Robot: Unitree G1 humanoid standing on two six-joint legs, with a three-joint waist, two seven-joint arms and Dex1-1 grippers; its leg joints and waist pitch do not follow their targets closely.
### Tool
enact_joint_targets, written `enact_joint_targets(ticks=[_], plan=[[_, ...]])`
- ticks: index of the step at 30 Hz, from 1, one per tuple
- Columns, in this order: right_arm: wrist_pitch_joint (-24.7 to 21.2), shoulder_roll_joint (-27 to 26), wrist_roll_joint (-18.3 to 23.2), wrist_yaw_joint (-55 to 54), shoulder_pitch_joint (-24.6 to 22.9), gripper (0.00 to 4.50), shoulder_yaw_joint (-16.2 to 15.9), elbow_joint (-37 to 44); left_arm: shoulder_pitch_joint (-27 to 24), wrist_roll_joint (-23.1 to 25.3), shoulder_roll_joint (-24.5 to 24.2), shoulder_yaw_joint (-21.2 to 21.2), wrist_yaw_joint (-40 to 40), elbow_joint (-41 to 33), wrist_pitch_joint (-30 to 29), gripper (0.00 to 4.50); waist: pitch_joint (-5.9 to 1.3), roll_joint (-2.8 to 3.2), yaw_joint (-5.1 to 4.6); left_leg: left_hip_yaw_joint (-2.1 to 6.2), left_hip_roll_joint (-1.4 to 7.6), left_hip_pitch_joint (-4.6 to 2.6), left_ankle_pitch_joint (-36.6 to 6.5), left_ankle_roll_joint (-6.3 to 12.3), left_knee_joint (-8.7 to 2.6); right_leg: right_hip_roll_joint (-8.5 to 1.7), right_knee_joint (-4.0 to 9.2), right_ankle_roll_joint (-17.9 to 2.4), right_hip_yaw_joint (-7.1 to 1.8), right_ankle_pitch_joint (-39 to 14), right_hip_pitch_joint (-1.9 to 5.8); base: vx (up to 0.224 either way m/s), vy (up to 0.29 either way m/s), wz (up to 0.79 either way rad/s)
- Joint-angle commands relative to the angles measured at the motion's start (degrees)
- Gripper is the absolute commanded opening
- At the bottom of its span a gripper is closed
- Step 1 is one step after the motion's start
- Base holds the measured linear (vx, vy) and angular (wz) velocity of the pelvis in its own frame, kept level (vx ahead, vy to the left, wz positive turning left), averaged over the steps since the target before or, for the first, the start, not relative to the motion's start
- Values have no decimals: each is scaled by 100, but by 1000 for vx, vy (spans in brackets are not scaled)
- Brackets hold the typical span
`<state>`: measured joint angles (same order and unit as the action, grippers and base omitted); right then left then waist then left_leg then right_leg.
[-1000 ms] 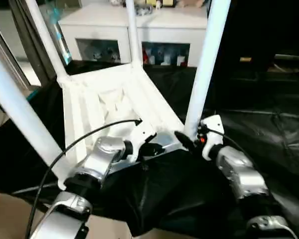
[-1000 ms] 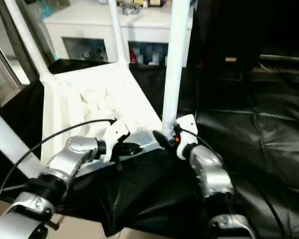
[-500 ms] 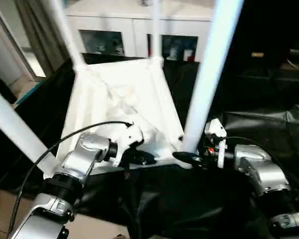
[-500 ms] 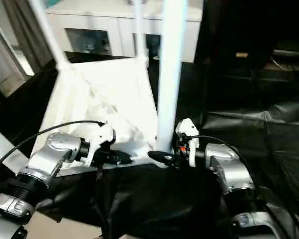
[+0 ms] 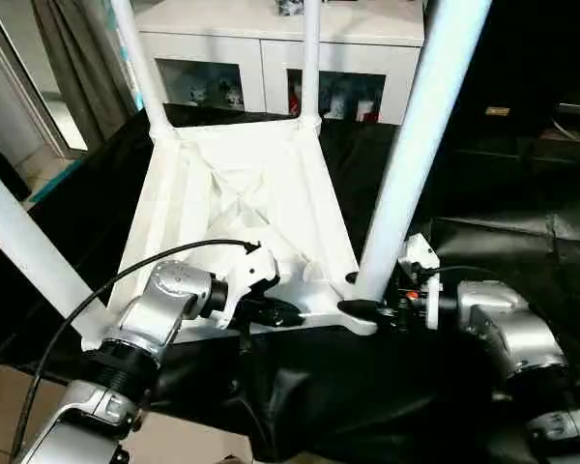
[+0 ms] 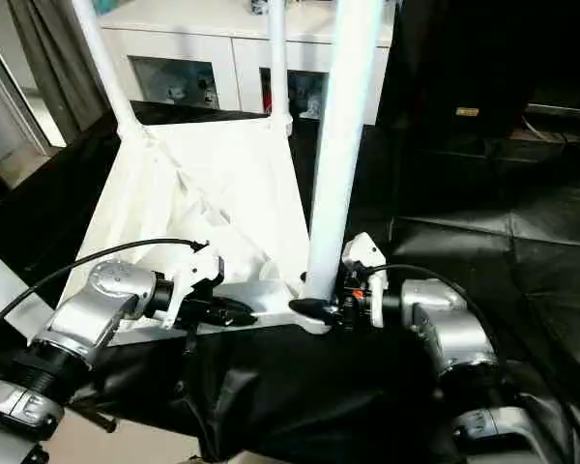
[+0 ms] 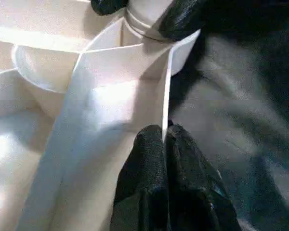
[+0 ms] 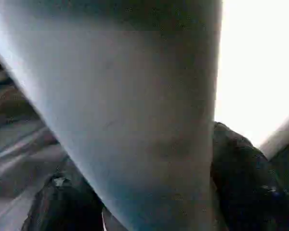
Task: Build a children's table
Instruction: Rotate leg to tighten
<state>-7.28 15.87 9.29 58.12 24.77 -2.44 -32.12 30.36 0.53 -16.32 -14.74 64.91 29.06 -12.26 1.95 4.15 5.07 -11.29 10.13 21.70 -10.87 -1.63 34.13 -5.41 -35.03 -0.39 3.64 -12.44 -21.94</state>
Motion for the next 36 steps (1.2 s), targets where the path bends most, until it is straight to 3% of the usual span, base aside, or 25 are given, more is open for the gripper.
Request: enact_joint_targets(ticks=[1,3,5,8,11,12,13,14,15,16,17,20,21,22,24,26,27,28,30,31,33,36], plan=[[-142,-414,-217,-870,-83,262,-178,-460,178,112,372,66,-844,159,-78,0,-204,-33,-29,187,329,-134,-1826,-25,-521,-400,520,-1278,-230,-1706,163,0,0,0],[-189,-619,-240,-1327,-102,259,-92,-562,221,158,576,97,-1211,221,-126,0,-153,-41,-97,240,323,-170,-2333,-227,-568,-410,608,-948,-234,-2634,145,0,0,0],[-237,-797,-227,-1543,-163,258,-54,-531,235,172,761,122,-1502,269,-162,0,-152,-43,-116,250,322,-199,-2475,-262,-580,-410,644,-850,-245,-2783,126,0,0,0],[-270,-1173,-346,-2020,-187,258,-138,-524,177,179,1183,69,-1896,204,-281,0,-164,-37,-158,231,322,-232,-2456,-230,-599,-390,674,-878,-265,-2522,94,0,0,0],[20,-1303,-527,-1998,-121,258,-344,-626,66,184,1449,-25,-1988,42,-346,0,-163,-54,-179,246,314,-213,-2448,-165,-619,-412,705,-826,-253,-2597,135,0,0,0],[36,-1309,-482,-1958,-102,314,-323,-639,51,184,1459,-36,-1971,20,-353,0,-172,-53,-182,246,315,-201,-2383,-114,-620,-407,696,-832,-266,-2521,136,0,0,0],[-16,-1310,-352,-1857,-70,327,-255,-619,28,179,1438,-57,-1926,-16,-347,0,-178,-48,-187,242,313,-195,-2347,-98,-619,-403,692,-840,-266,-2465,138,0,0,0],[-51,-1248,-266,-1678,-48,327,-244,-558,4,169,1372,-80,-1849,-58,-324,0,-201,-73,-152,250,325,-172,-2203,-36,-627,-405,654,-871,-269,-2304,157,0,0,0],[-60,-1052,-227,-1335,-33,327,-299,-461,-27,129,1204,-101,-1629,-129,-272,0,-196,-161,-163,227,320,-142,-2098,26,-624,-391,657,-897,-266,-2145,171,0,0,0],[-58,-1028,-226,-1297,-31,344,-306,-453,-30,123,1183,-102,-1602,-138,-269,0,-196,-161,-163,227,320,-142,-2098,26,-624,-391,657,-897,-266,-2145,171,0,0,0],[-43,-942,-237,-1181,-30,344,-335,-431,-38,102,1116,-103,-1510,-163,-263,0,-222,-97,-130,214,338,-140,-1811,97,-606,-401,615,-1016,-276,-1693,177,0,0,0],[78,-518,-201,-520,40,362,-305,-412,-68,-8,721,-130,-828,-327,-196,0,-249,-131,-110,189,326,-99,-1447,269,-558,-389,541,-1195,-257,-1105,223,0,0,0],[101,-414,-173,-342,60,362,-299,-407,-72,-24,624,-142,-639,-349,-167,0,-269,-124,-99,183,322,-72,-1244,365,-532,-384,504,-1272,-241,-859,248,0,0,0],[124,-313,-139,-170,84,362,-288,-406,-83,-49,521,-160,-428,-382,-150,0,-297,-64,-83,182,327,-81,-1078,401,-503,-388,470,-1323,-232,-624,254,57,-17,0],[133,-89,-70,177,140,362,-256,-430,-90,-113,317,-202,-15,-427,-133,0,-380,-88,-76,154,308,-50,-234,743,-374,-347,308,-1588,-202,823,272,59,-19,1],[117,123,-40,572,169,362,-259,-431,-69,-143,144,-247,296,-431,-133,0,-412,-92,-31,142,282,-22,131,1047,-291,-339,230,-1709,-183,1506,249,0,0,0],[119,197,-42,738,171,362,-273,-423,-60,-146,72,-273,402,-420,-122,0,-405,-105,-18,146,278,0,184,1117,-281,-336,224,-1712,-174,1577,250,0,0,0],[102,278,-42,898,176,362,-294,-416,-34,-145,4,-296,500,-379,-129,0,-413,-91,25,143,288,-4,195,1197,-258,-333,212,-1701,-167,1544,225,0,0,0],[54,392,-55,1118,200,362,-321,-429,14,-156,-112,-325,639,-271,-97,0,-370,-102,79,140,328,-4,-116,1112,-282,-353,245,-1684,-171,954,194,0,0,0],[20,420,-39,1194,204,362,-325,-421,28,-163,-153,-338,711,-231,-93,0,-344,-160,83,138,343,-14,-328,1008,-317,-344,286,-1646,-171,507,193,0,0,0],[-29,468,1,1354,216,362,-348,-424,54,-171,-201,-342,800,-166,-73,0,-318,-123,98,146,368,-39,-631,803,-362,-348,323,-1600,-182,-84,177,0,0,0],[-63,534,36,1593,227,362,-437,-441,67,-181,-238,-320,831,-123,-50,0,-286,-134,89,146,369,-71,-1065,483,-412,-357,380,-1501,-212,-661,170,0,0,0]])
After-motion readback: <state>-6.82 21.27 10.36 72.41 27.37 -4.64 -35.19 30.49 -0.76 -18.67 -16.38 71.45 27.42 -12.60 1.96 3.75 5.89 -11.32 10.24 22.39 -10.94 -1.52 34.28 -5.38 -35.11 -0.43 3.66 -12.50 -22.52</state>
